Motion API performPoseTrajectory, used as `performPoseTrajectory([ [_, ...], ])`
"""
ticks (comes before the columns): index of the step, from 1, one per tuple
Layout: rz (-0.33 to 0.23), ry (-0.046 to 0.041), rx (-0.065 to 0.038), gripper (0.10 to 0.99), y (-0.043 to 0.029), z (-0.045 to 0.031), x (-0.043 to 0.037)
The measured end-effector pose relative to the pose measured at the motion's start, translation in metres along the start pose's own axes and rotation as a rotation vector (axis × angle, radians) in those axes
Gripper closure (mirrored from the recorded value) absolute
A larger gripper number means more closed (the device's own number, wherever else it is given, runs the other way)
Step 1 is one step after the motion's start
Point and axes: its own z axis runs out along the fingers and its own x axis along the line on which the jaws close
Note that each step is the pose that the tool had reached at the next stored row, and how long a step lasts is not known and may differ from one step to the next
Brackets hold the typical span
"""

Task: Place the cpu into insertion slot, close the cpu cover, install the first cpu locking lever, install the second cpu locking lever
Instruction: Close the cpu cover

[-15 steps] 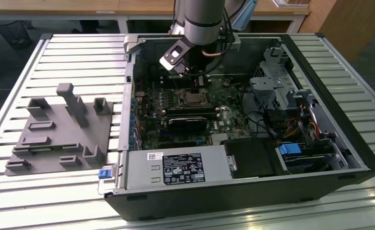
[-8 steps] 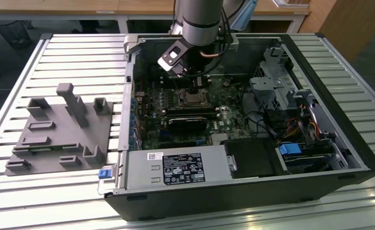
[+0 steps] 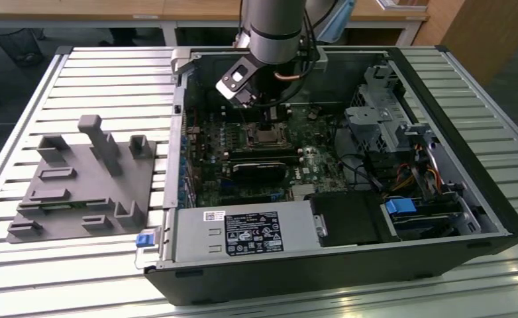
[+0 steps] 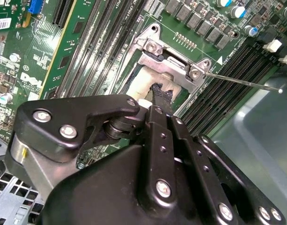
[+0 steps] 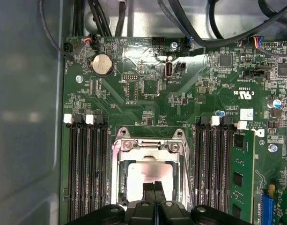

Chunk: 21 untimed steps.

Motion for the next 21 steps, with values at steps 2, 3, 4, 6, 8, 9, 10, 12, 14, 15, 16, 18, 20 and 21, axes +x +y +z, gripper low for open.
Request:
performPoseTrajectory([
  [2, 0.000, 0.0001, 0.000, 0.980, -0.0015, 0.0007, 0.0000],
  [3, 0.000, 0.0000, 0.000, 0.980, -0.0026, 0.0011, 0.0000],
  [4, 0.000, 0.0001, 0.000, 0.980, -0.0037, 0.0016, 0.0000],
  [6, 0.000, 0.0000, 0.000, 0.980, -0.0056, 0.0032, 0.0000],
  [8, 0.000, 0.0000, 0.000, 0.980, -0.0078, 0.0054, -0.0001],
  [9, 0.000, 0.0000, 0.000, 0.980, -0.0090, 0.0066, -0.0001],
  [10, 0.000, 0.0000, 0.000, 0.980, -0.0100, 0.0079, -0.0002],
  [12, 0.000, 0.0001, 0.000, 0.980, -0.0113, 0.0108, -0.0002],
  [14, 0.000, -0.0001, 0.000, 0.980, -0.0117, 0.0151, -0.0002],
  [15, -0.001, -0.0001, 0.000, 0.980, -0.0118, 0.0167, -0.0003],
  [16, 0.000, -0.0003, 0.000, 0.980, -0.0118, 0.0181, -0.0003],
  [18, 0.000, -0.0017, 0.001, 0.980, -0.0120, 0.0202, -0.0006],
  [20, 0.000, -0.0016, 0.001, 0.980, -0.0120, 0.0214, -0.0006],
  [21, 0.000, -0.0012, 0.001, 0.980, -0.0121, 0.0215, -0.0006],
])
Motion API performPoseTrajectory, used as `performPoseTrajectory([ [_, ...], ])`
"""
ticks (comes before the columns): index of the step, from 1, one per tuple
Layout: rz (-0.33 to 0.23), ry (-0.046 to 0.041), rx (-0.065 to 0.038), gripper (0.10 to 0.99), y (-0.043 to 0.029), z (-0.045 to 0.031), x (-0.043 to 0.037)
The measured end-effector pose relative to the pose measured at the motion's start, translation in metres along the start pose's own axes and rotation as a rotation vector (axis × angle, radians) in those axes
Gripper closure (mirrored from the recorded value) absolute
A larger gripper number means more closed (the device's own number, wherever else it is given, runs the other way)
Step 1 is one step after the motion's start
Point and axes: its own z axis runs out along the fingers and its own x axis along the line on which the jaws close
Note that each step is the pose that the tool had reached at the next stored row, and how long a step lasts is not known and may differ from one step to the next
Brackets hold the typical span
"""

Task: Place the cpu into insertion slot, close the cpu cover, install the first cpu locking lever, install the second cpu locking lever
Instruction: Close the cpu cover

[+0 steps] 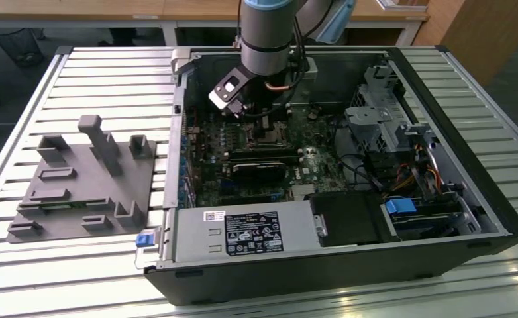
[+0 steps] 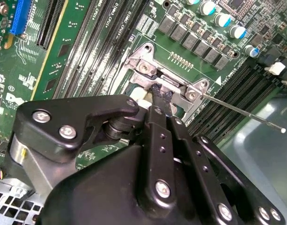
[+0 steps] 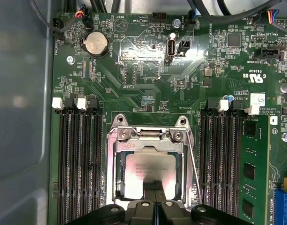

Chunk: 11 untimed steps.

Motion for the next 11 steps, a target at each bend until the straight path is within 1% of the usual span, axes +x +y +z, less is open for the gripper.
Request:
performPoseTrajectory([
  [2, 0.000, -0.0001, 0.000, 0.980, 0.0001, -0.0011, 0.0001],
  [3, 0.000, 0.0018, -0.002, 0.980, 0.0003, -0.0027, 0.0005],
  [6, 0.000, 0.0011, -0.001, 0.980, 0.0003, -0.0112, 0.0006],
  [7, 0.000, 0.0011, -0.001, 0.980, 0.0003, -0.0124, 0.0007],
  [11, 0.000, 0.0012, -0.001, 0.980, 0.0028, -0.0125, 0.0007],
])
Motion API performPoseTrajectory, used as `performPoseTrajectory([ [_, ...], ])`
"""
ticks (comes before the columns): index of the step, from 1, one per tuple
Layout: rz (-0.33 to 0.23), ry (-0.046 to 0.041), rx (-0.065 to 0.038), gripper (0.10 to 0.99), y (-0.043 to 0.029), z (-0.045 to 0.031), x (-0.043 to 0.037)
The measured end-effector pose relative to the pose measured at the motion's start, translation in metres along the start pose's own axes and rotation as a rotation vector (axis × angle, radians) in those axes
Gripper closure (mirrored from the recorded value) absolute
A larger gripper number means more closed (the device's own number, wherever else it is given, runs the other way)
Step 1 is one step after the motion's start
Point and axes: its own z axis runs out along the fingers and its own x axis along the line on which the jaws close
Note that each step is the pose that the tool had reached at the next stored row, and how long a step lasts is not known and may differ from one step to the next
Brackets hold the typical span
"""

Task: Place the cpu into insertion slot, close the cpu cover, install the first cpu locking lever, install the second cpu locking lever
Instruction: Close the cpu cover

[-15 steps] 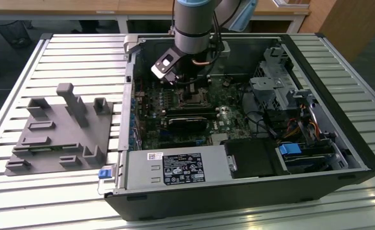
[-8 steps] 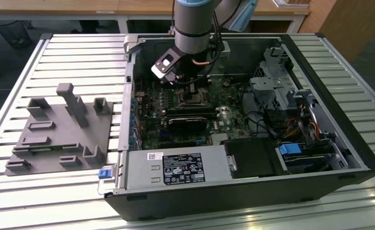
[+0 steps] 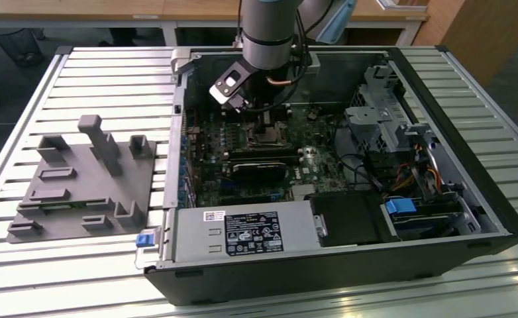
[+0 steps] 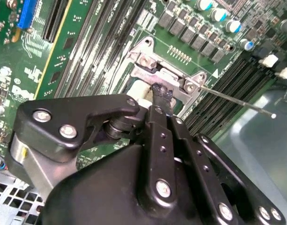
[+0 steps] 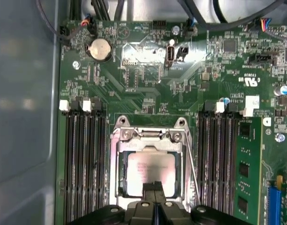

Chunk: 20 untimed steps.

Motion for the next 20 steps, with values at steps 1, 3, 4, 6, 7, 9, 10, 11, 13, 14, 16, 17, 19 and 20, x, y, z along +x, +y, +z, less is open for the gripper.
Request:
performPoseTrajectory([
  [1, 0.000, 0.0001, 0.000, 0.980, 0.0007, 0.0000, 0.0000],
  [3, 0.000, 0.0001, 0.000, 0.980, 0.0022, 0.0000, 0.0000],
  [4, 0.000, 0.0002, 0.000, 0.980, 0.0022, 0.0000, 0.0000],
  [6, 0.000, 0.0002, -0.001, 0.980, 0.0000, 0.0000, 0.0000],
  [7, 0.000, 0.0003, -0.002, 0.980, -0.0021, 0.0003, 0.0000],
  [9, 0.000, 0.0003, -0.003, 0.980, -0.0067, 0.0011, 0.0001],
  [10, 0.000, 0.0003, -0.004, 0.980, -0.0087, 0.0019, 0.0001],
  [11, 0.000, 0.0002, -0.004, 0.980, -0.0093, 0.0030, 0.0000],
  [13, 0.000, 0.0001, -0.005, 0.980, -0.0094, 0.0056, 0.0003],
  [14, 0.000, -0.0003, -0.005, 0.980, -0.0094, 0.0069, 0.0005],
  [16, 0.000, -0.0021, -0.005, 0.980, -0.0095, 0.0086, 0.0009],
  [17, 0.000, -0.0034, -0.004, 0.980, -0.0095, 0.0094, 0.0010],
  [19, 0.000, -0.0062, -0.004, 0.980, -0.0095, 0.0104, 0.0014],
  [20, 0.000, -0.0064, -0.004, 0.980, -0.0095, 0.0106, 0.0016],
])
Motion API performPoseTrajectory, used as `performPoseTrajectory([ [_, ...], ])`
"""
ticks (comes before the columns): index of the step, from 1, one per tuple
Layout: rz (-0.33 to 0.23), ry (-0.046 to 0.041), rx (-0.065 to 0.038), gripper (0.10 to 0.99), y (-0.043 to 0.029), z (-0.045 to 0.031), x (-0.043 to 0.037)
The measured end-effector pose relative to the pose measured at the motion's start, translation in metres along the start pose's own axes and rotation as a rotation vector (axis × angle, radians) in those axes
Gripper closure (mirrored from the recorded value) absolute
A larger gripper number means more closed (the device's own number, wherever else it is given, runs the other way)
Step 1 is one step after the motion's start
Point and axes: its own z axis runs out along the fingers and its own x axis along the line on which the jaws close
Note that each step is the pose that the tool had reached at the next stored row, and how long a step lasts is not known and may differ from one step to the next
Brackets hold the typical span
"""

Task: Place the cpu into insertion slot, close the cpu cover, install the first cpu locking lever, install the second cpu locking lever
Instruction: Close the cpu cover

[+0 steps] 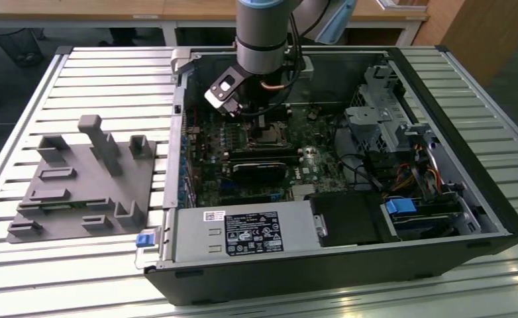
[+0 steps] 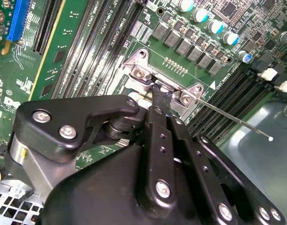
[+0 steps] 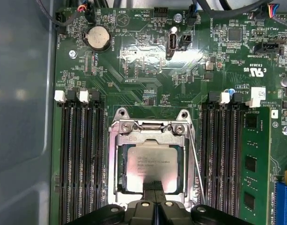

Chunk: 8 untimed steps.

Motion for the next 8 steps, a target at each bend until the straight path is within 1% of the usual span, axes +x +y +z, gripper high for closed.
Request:
performPoseTrajectory([
  [5, 0.000, 0.0012, -0.001, 0.980, 0.0004, -0.0009, 0.0004],
  [8, 0.000, 0.0007, -0.001, 0.980, 0.0029, -0.0026, 0.0003],
])
